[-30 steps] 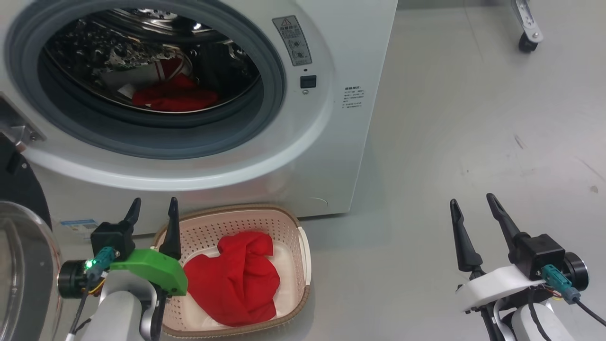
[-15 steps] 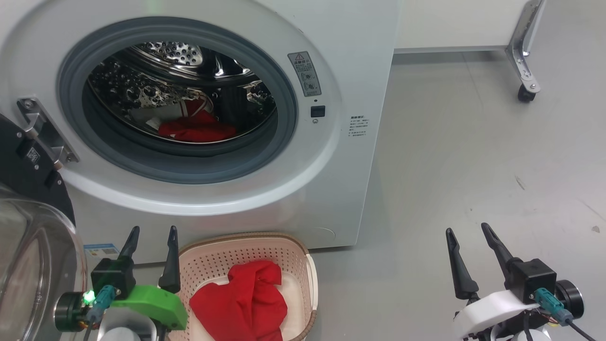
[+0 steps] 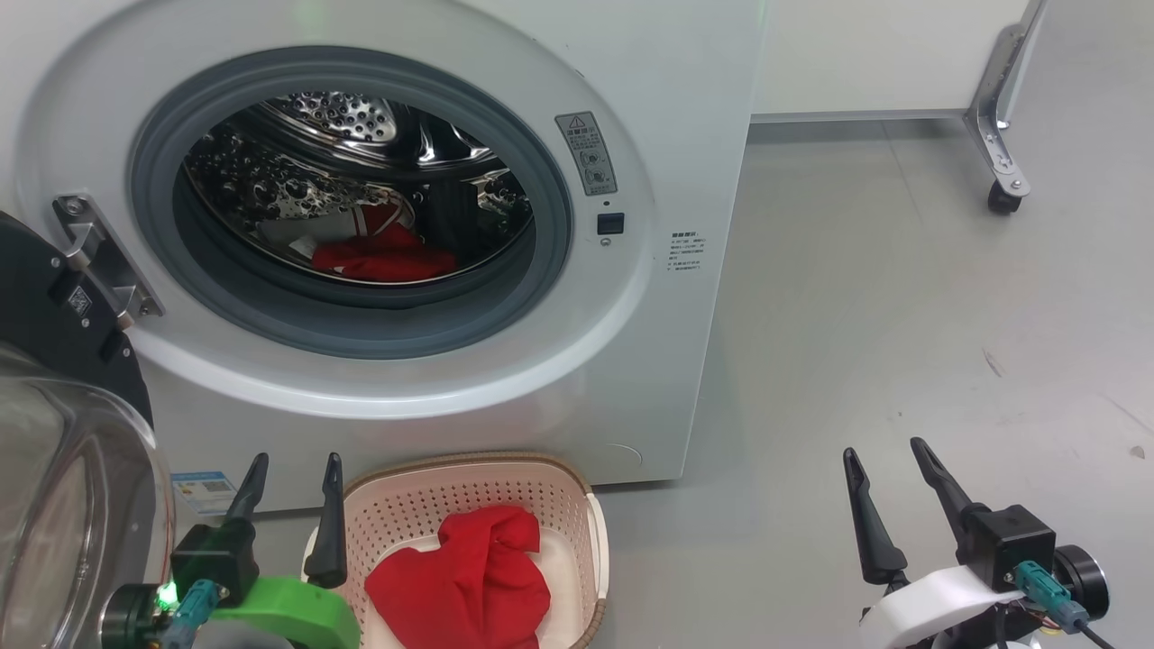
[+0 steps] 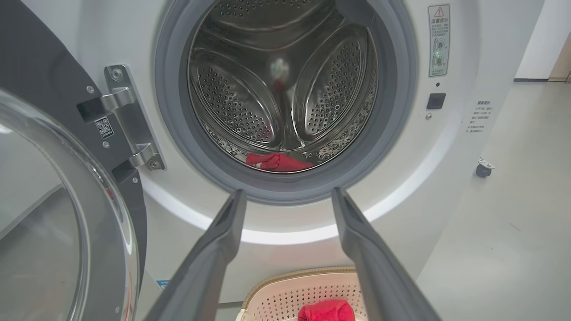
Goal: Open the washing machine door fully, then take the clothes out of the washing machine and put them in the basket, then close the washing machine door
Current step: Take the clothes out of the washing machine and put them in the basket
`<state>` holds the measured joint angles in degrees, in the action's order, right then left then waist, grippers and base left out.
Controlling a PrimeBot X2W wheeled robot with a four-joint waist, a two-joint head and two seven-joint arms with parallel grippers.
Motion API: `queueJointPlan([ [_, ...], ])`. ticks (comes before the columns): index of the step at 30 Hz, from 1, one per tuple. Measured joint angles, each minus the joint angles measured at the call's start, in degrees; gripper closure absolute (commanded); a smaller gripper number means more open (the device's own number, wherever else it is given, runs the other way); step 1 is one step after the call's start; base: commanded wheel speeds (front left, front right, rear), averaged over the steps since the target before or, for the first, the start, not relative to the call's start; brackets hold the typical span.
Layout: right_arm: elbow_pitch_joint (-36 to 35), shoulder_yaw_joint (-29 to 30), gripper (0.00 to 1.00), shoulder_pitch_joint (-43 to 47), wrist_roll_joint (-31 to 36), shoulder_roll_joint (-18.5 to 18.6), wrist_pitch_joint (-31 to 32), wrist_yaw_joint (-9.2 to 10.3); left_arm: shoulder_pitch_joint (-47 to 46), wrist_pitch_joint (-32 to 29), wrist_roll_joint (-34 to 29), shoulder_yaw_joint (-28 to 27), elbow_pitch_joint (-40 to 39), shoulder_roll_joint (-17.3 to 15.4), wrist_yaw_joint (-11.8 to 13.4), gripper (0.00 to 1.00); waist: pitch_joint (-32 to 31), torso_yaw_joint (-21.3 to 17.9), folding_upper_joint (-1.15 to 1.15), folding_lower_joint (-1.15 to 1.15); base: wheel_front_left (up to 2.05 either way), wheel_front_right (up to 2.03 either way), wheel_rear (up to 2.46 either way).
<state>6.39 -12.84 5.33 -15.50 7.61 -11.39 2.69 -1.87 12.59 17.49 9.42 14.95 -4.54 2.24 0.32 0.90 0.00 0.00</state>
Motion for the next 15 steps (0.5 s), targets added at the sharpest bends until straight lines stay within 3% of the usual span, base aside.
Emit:
queueJointPlan([
  [15, -1.9, 0.0, 0.00, 0.8, 0.0, 0.1, 0.8, 0.49, 3.5, -2.7, 0.0, 0.0, -6.6, -0.2, 1.0, 0.00, 0.8, -0.2, 0.00, 0.00, 0.00, 0.00, 0.00],
])
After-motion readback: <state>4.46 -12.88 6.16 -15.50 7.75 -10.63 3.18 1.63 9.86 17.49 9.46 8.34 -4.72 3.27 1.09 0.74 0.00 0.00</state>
